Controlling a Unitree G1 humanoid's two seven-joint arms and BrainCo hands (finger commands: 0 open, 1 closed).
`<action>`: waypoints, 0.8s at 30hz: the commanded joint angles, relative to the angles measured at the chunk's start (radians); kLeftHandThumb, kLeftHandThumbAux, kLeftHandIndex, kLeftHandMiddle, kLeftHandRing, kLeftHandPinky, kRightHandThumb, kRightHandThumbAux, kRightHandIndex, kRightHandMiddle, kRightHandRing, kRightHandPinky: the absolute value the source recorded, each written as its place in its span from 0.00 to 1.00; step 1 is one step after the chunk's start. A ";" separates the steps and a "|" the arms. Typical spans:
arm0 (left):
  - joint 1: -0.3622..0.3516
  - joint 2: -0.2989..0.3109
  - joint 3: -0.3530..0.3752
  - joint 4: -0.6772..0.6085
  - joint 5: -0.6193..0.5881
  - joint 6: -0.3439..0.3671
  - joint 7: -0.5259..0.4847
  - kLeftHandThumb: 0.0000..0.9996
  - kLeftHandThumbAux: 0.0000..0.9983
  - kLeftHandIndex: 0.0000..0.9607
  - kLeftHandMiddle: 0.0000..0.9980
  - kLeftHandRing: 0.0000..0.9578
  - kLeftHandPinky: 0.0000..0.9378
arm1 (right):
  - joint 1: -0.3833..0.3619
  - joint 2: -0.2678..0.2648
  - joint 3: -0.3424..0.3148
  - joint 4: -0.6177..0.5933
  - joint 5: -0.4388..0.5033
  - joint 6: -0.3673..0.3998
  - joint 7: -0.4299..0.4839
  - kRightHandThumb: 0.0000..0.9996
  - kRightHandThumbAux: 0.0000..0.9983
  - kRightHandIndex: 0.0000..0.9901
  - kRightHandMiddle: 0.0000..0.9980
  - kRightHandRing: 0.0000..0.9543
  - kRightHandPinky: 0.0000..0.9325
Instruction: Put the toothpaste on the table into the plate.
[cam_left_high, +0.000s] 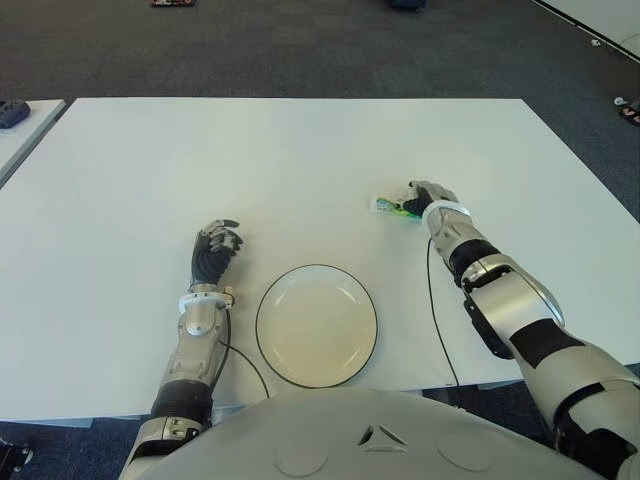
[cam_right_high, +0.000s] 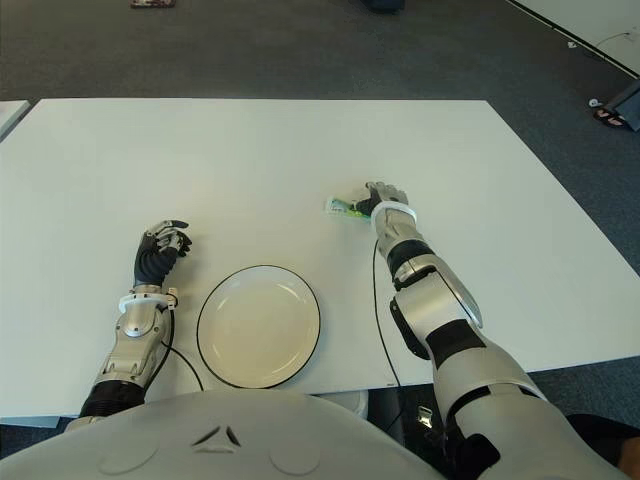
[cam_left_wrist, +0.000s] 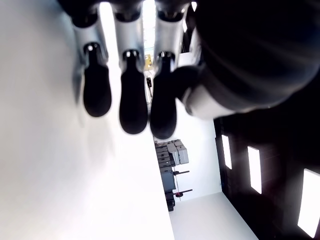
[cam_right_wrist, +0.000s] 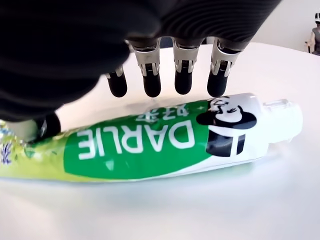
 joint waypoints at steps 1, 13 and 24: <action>0.022 -0.006 -0.009 0.034 0.003 0.045 -0.011 0.82 0.68 0.41 0.51 0.64 0.63 | 0.046 0.017 -0.020 0.009 0.023 -0.001 -0.019 0.32 0.43 0.00 0.00 0.00 0.00; 0.016 -0.005 -0.006 0.049 -0.003 0.032 -0.011 0.83 0.68 0.41 0.51 0.65 0.64 | 0.001 0.016 -0.074 -0.010 0.068 0.029 -0.010 0.17 0.53 0.00 0.00 0.00 0.00; 0.013 -0.010 -0.006 0.055 0.002 0.029 0.000 0.83 0.68 0.40 0.51 0.65 0.63 | -0.050 -0.012 -0.076 -0.023 0.071 0.012 0.055 0.15 0.53 0.00 0.00 0.00 0.00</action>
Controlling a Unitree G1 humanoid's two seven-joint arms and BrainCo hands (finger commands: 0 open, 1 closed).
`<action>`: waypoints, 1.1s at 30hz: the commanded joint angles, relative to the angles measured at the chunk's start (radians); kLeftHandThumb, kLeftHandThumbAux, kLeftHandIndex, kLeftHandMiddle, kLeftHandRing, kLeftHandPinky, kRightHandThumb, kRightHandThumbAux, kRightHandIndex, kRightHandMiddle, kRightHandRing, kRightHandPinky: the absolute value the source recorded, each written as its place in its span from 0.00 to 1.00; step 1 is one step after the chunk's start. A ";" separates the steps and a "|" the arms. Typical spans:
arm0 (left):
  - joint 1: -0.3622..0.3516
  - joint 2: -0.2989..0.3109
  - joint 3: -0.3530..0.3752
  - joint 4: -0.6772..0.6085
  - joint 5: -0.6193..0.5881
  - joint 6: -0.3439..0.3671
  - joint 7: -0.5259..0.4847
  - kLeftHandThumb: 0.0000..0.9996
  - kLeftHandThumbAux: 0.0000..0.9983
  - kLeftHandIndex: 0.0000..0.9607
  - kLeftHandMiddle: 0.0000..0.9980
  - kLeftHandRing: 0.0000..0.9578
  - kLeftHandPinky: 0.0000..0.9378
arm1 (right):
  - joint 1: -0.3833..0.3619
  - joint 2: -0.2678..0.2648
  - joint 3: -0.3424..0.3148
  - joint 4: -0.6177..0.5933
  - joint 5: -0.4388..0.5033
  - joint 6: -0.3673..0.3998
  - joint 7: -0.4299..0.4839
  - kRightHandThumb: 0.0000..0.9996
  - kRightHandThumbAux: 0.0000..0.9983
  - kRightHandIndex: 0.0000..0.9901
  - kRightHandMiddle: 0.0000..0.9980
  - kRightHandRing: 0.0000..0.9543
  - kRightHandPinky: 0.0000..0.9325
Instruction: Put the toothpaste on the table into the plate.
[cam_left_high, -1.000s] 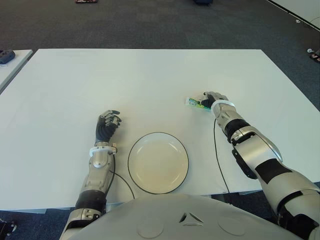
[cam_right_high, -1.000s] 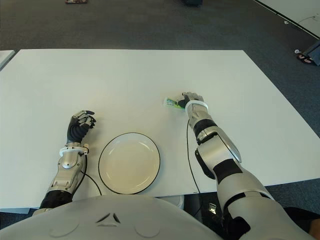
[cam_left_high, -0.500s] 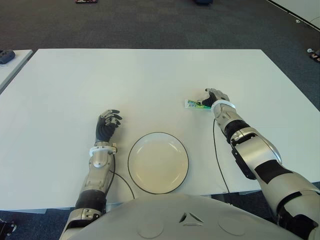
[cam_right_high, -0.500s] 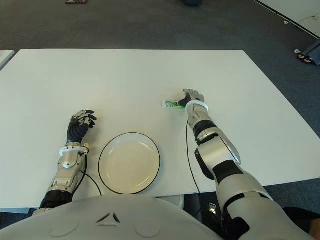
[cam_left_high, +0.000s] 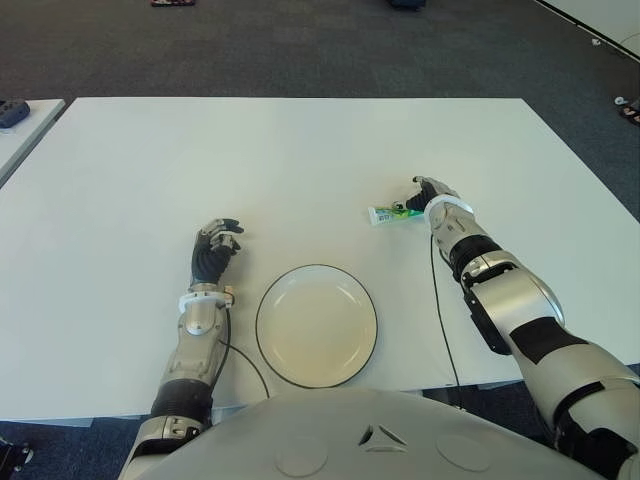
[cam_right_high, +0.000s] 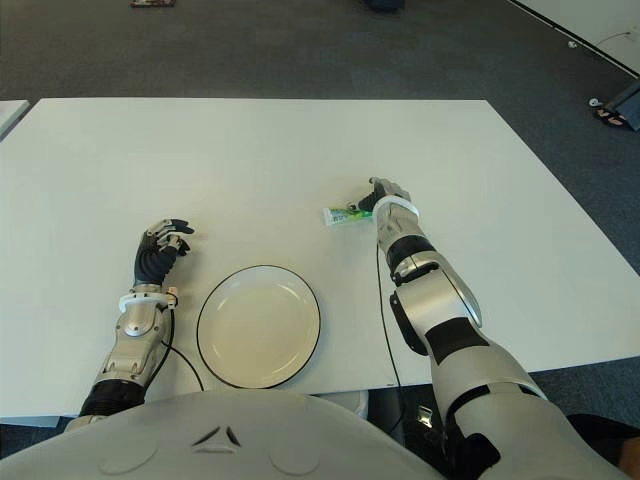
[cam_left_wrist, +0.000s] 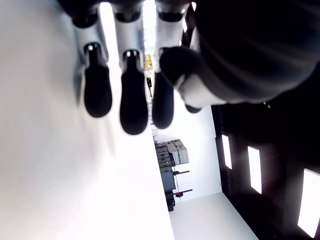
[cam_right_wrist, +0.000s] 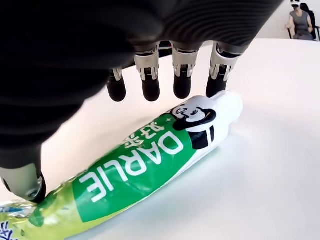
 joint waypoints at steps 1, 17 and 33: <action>0.018 -0.012 -0.006 0.041 0.003 0.035 0.001 0.83 0.68 0.40 0.51 0.65 0.62 | -0.028 -0.021 0.012 -0.011 -0.007 -0.032 0.049 0.15 0.53 0.00 0.00 0.00 0.00; 0.031 -0.017 -0.008 0.013 0.002 0.046 -0.005 0.83 0.68 0.40 0.51 0.65 0.63 | -0.028 -0.124 0.124 -0.018 -0.099 -0.225 0.172 0.43 0.28 0.00 0.00 0.00 0.00; 0.048 -0.017 -0.016 -0.023 0.001 0.055 -0.015 0.83 0.69 0.40 0.51 0.65 0.64 | -0.021 -0.194 0.132 -0.020 -0.113 -0.342 0.176 0.47 0.21 0.00 0.00 0.00 0.00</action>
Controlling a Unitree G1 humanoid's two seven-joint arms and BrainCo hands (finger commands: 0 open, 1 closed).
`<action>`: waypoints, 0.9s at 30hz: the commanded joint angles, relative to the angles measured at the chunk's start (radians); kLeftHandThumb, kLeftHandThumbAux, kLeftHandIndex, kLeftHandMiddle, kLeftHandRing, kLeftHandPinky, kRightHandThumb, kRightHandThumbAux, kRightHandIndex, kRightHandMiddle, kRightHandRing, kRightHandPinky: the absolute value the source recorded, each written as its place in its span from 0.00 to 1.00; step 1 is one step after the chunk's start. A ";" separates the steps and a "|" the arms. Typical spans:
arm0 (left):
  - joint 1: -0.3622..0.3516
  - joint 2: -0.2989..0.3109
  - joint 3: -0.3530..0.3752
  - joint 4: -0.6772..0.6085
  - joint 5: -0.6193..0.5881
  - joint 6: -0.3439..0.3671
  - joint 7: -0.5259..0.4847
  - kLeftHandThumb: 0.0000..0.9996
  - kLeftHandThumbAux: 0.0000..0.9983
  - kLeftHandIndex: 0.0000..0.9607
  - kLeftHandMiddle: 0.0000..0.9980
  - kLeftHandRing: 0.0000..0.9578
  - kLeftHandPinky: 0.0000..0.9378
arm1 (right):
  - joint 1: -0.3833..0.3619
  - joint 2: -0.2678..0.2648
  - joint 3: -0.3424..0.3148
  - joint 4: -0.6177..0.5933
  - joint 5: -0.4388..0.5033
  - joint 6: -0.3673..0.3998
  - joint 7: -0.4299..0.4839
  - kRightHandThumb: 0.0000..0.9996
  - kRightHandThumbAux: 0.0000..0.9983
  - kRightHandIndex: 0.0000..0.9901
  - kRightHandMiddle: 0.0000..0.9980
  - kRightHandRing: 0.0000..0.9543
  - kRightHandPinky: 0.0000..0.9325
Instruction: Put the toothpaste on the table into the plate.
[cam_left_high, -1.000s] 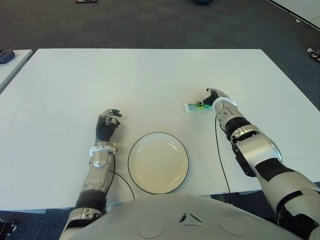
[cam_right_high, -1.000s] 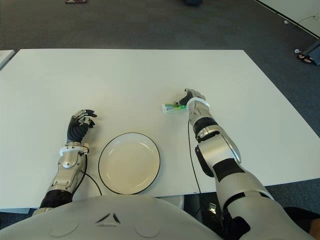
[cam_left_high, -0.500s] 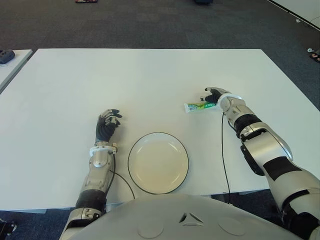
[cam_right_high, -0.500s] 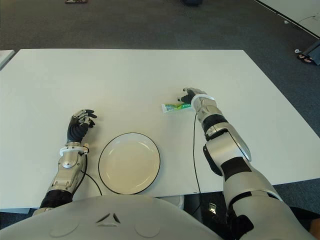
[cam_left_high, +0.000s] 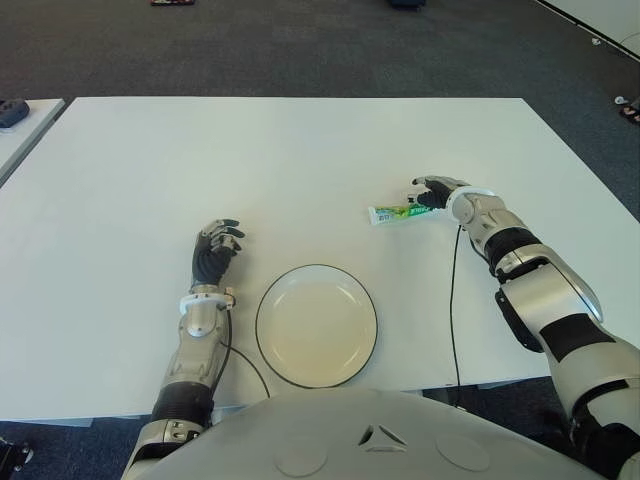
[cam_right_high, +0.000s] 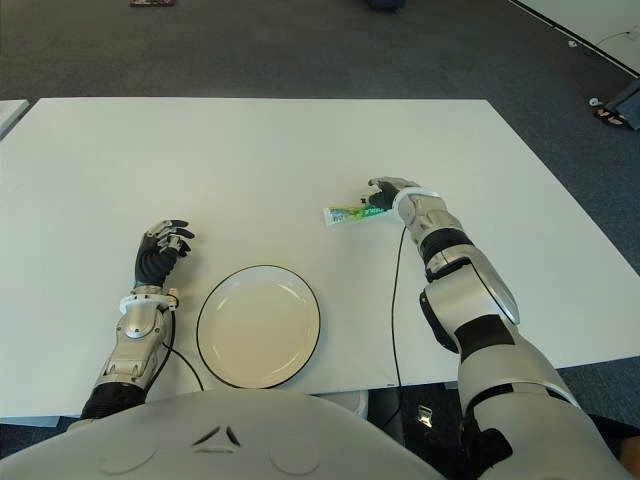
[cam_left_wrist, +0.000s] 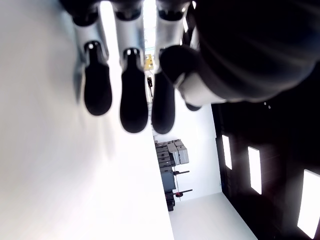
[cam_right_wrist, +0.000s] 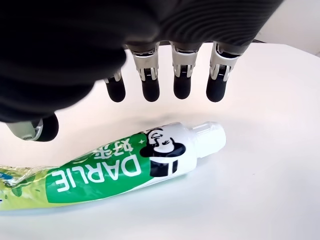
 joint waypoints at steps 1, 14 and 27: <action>0.030 -0.009 -0.013 0.014 0.001 0.042 -0.015 0.83 0.69 0.40 0.51 0.65 0.64 | -0.001 -0.025 0.000 -0.002 -0.004 -0.040 -0.003 0.47 0.21 0.00 0.00 0.00 0.00; 0.044 -0.015 -0.021 -0.025 0.006 0.082 -0.011 0.83 0.69 0.40 0.51 0.65 0.64 | 0.012 -0.087 0.020 -0.001 -0.027 -0.209 -0.057 0.46 0.19 0.00 0.00 0.00 0.00; 0.057 -0.007 -0.030 -0.048 0.008 0.099 -0.010 0.83 0.69 0.40 0.50 0.64 0.63 | 0.020 -0.095 0.065 0.039 -0.072 -0.255 -0.057 0.50 0.18 0.00 0.00 0.00 0.00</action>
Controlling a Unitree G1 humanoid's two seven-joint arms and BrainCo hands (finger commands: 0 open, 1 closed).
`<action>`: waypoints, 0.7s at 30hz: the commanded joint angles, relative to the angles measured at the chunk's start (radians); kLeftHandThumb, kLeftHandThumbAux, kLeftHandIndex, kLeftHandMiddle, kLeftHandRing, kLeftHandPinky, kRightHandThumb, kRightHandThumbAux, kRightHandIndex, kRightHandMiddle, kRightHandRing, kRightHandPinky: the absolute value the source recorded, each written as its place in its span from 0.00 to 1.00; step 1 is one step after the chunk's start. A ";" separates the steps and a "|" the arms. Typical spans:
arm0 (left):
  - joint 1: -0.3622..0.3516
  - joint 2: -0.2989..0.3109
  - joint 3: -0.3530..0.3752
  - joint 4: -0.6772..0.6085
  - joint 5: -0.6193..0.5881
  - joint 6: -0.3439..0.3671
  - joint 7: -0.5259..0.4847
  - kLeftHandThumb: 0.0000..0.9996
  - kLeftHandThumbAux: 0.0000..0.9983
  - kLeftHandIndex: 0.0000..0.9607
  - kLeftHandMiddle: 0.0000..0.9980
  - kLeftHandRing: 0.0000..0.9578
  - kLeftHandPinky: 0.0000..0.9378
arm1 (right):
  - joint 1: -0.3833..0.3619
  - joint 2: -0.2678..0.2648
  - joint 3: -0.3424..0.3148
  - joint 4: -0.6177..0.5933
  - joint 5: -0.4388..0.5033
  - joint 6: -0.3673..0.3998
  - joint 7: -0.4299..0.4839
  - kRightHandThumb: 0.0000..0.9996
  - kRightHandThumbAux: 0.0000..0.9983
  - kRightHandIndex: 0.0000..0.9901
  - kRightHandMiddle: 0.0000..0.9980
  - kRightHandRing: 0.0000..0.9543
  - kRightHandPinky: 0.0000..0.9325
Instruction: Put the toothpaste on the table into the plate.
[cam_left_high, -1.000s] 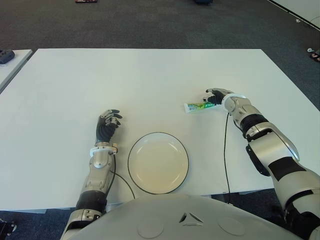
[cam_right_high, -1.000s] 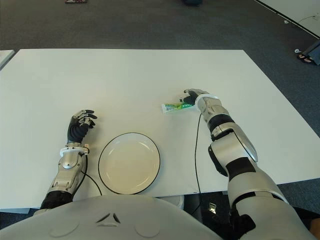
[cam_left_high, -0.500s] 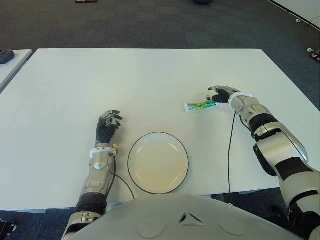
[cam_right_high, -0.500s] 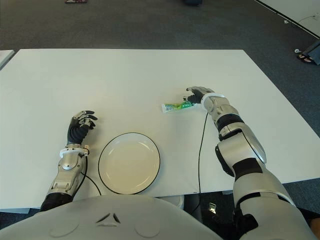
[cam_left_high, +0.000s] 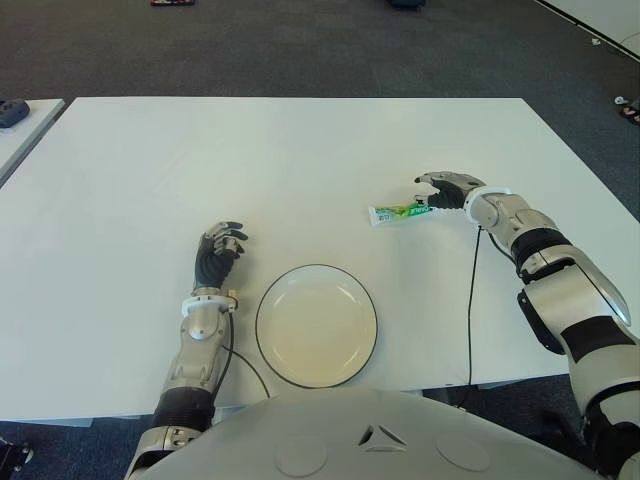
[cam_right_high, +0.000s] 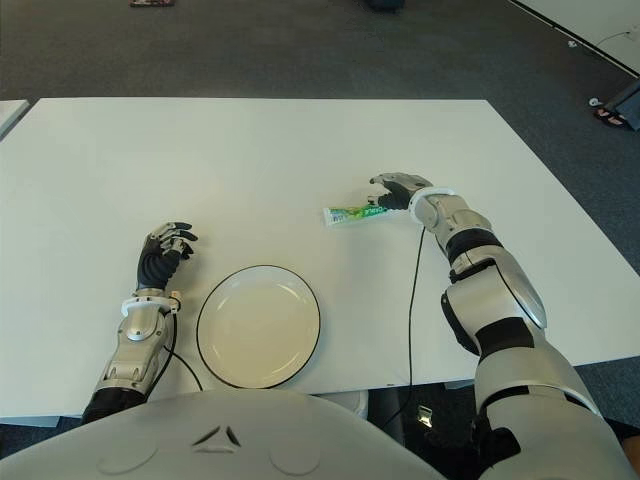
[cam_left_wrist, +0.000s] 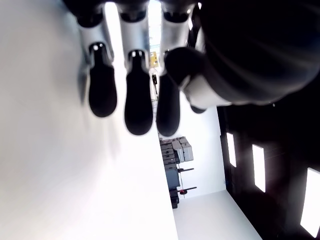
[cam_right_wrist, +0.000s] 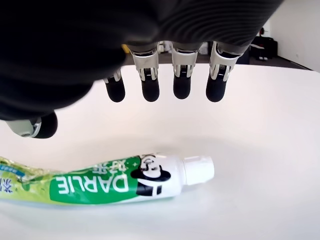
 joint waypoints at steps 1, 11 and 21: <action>0.029 -0.002 -0.006 0.008 0.007 0.050 -0.009 0.83 0.69 0.41 0.50 0.64 0.63 | 0.018 0.005 0.021 0.019 -0.024 -0.010 0.007 0.50 0.18 0.00 0.00 0.00 0.00; 0.041 -0.001 -0.007 -0.004 0.009 0.052 -0.005 0.83 0.68 0.41 0.49 0.63 0.62 | 0.018 -0.002 0.050 0.027 -0.050 -0.020 0.000 0.49 0.15 0.00 0.00 0.00 0.00; 0.050 -0.003 -0.007 -0.011 0.013 0.049 0.001 0.83 0.69 0.41 0.50 0.64 0.63 | 0.012 -0.019 0.087 0.014 -0.088 -0.075 -0.011 0.51 0.14 0.00 0.00 0.00 0.00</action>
